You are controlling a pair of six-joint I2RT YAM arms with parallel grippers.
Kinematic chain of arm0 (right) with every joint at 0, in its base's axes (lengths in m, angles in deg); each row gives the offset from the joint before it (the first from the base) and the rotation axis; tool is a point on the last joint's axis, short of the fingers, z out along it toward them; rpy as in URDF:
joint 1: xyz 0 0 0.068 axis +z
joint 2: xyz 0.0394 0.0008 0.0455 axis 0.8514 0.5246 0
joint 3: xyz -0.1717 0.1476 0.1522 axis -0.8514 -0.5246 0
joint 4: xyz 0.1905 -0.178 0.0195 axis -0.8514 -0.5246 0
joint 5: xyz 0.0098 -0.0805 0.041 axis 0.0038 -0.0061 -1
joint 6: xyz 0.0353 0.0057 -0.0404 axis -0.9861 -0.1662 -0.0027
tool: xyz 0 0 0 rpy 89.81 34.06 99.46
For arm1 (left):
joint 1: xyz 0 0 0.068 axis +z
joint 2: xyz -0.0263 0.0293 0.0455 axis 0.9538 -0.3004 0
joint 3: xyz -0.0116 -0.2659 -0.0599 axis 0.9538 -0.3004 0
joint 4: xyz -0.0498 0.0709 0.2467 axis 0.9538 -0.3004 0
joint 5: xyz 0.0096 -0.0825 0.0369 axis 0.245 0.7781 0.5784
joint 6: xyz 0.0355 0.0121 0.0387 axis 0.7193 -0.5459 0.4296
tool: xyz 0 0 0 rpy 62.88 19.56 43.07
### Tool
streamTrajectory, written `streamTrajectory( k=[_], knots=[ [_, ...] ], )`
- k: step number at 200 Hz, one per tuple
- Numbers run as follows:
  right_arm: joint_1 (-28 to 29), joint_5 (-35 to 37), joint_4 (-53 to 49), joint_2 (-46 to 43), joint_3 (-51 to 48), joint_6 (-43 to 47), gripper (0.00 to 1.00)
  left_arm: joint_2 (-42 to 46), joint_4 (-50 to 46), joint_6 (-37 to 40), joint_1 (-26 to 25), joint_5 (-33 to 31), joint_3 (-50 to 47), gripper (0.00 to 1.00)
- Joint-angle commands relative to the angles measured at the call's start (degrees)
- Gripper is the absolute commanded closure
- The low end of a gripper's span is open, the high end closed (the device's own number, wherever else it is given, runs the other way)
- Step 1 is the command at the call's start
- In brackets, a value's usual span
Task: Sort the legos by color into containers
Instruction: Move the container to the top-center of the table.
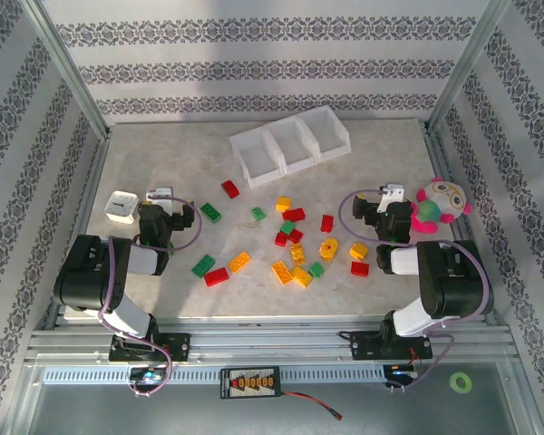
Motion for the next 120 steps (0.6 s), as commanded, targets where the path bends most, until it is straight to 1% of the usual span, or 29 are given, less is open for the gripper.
streamTrajectory(
  k=[1, 31, 93, 111, 120],
  knots=[
    [0.8, 0.92, 0.65, -0.18, 0.95, 0.58, 0.02, -0.19, 1.15, 1.3, 0.62, 1.89, 0.22, 0.01],
    [0.84, 0.87, 0.65, -0.17, 0.95, 0.63, 0.02, -0.25, 1.16, 1.77, 0.62, 3.38, 0.21, 0.01],
    [0.84, 0.86, 0.65, -0.16, 0.92, 0.63, 0.02, -0.19, 1.16, 1.67, 0.61, 3.34, 0.21, 0.01],
    [0.84, 0.85, 0.65, -0.15, 0.91, 0.61, 0.02, -0.19, 0.46, 0.81, 0.62, 1.38, 0.56, 0.01],
    [0.84, 0.85, 0.65, -0.16, 0.97, 0.64, 0.02, -0.34, 0.77, 0.08, 0.62, -0.76, 0.5, 0.01]
  ],
)
